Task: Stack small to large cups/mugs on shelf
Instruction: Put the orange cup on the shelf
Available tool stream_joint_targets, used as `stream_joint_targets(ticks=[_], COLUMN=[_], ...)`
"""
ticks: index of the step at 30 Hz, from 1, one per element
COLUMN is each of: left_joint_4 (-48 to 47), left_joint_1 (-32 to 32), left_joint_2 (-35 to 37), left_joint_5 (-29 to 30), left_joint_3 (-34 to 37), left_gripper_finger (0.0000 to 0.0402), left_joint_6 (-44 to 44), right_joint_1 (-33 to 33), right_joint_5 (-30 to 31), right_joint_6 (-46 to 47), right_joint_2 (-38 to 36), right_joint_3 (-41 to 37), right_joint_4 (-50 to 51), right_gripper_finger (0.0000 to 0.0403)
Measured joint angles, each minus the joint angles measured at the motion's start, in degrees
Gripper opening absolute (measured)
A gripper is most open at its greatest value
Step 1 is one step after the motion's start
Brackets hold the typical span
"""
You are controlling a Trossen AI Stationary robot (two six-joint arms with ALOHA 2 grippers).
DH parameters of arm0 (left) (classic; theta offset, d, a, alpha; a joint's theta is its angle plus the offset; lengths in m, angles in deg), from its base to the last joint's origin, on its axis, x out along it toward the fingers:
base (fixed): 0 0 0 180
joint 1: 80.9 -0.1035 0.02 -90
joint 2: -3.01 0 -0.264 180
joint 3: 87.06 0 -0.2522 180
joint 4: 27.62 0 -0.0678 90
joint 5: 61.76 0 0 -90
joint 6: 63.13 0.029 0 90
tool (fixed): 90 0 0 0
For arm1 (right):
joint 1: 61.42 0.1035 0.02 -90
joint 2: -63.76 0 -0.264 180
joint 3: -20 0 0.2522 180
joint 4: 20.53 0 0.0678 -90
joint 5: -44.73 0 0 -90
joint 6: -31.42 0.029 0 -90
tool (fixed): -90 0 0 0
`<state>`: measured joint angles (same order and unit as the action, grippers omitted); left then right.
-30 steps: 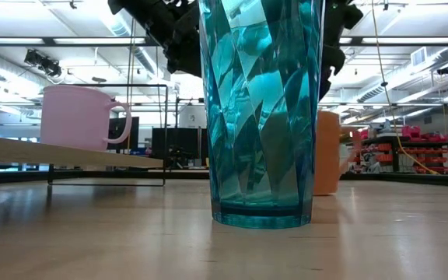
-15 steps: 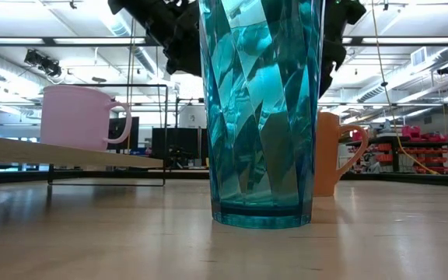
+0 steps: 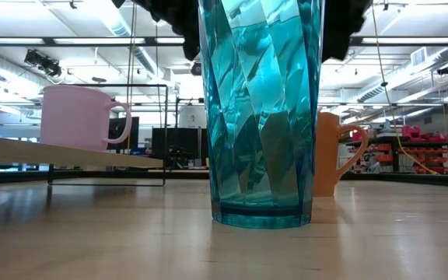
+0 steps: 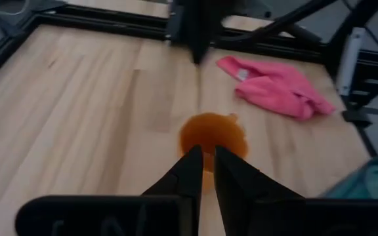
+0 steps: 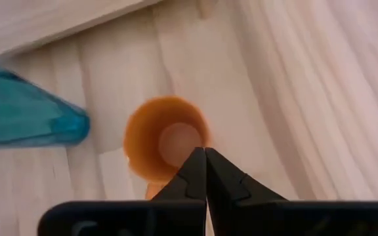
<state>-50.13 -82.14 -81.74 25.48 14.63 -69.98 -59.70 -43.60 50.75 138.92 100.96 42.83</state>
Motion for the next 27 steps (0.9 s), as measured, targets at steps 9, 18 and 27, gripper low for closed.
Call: stream_joint_targets(ticks=[9, 18, 27], left_joint_4=[0.80, -0.06, -1.72], left_joint_1=[2.42, 3.16, 2.22], left_joint_2=[-1.15, -4.86, -6.67], left_joint_5=[-0.20, -0.15, 0.01], left_joint_3=[0.00, -0.02, -0.01], left_gripper_finger=[0.0068, 0.0089, 0.0092], left_joint_6=[0.02, 0.00, -0.20], right_joint_1=[5.41, 16.94, 20.35], right_joint_5=[3.68, 11.04, 12.44], right_joint_6=[13.87, 26.61, 30.79], right_joint_2=[-5.43, -3.59, -3.09], right_joint_3=[-0.09, -9.73, -28.10], right_joint_4=[10.50, 7.41, -20.79], right_gripper_finger=[0.0028, 0.0073, 0.0086])
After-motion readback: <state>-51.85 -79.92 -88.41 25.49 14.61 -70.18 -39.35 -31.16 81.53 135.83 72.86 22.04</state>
